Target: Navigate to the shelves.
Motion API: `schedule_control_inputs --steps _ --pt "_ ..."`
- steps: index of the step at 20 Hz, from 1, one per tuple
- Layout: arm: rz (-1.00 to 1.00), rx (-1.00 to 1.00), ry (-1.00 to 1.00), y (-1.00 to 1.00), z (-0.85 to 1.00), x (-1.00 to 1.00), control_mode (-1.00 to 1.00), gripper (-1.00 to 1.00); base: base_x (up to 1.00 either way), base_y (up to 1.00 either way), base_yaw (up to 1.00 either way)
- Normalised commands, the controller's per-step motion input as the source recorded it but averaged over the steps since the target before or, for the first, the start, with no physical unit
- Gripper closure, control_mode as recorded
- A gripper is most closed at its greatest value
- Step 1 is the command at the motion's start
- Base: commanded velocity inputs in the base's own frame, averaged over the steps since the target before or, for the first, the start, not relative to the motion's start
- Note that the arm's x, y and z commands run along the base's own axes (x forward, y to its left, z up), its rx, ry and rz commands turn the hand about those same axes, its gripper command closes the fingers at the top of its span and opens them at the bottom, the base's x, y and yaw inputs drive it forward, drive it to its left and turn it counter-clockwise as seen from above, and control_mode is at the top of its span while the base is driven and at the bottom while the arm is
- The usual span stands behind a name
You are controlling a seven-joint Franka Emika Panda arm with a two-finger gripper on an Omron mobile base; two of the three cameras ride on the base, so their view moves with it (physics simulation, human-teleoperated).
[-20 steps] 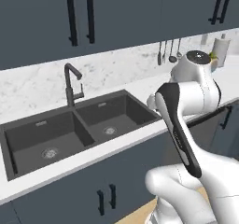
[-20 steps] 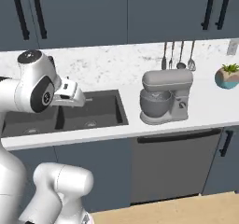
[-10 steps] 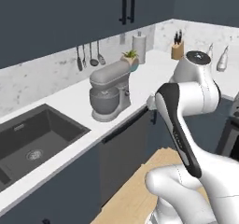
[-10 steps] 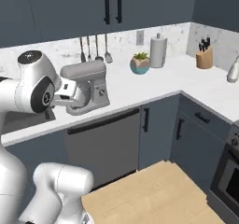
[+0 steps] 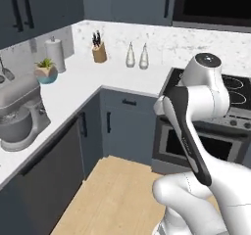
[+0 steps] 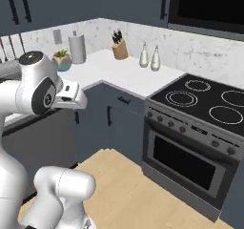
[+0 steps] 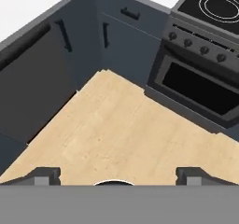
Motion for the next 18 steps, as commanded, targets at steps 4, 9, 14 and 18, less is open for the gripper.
schedule_control_inputs --steps 4,9,14,18 --pt "0.0 0.0 0.0 0.0 0.0 0.0 1.0 -1.0 -0.24 -0.86 -0.54" --pt "0.0 0.0 0.0 0.0 0.0 0.0 1.0 -1.0 -0.17 -0.97 -0.51" --pt "0.0 0.0 0.0 0.0 0.0 0.0 1.0 -1.0 -0.1 -1.0 -0.48" --pt "0.0 0.0 0.0 0.0 0.0 0.0 1.0 -1.0 -0.01 -1.0 -0.47"
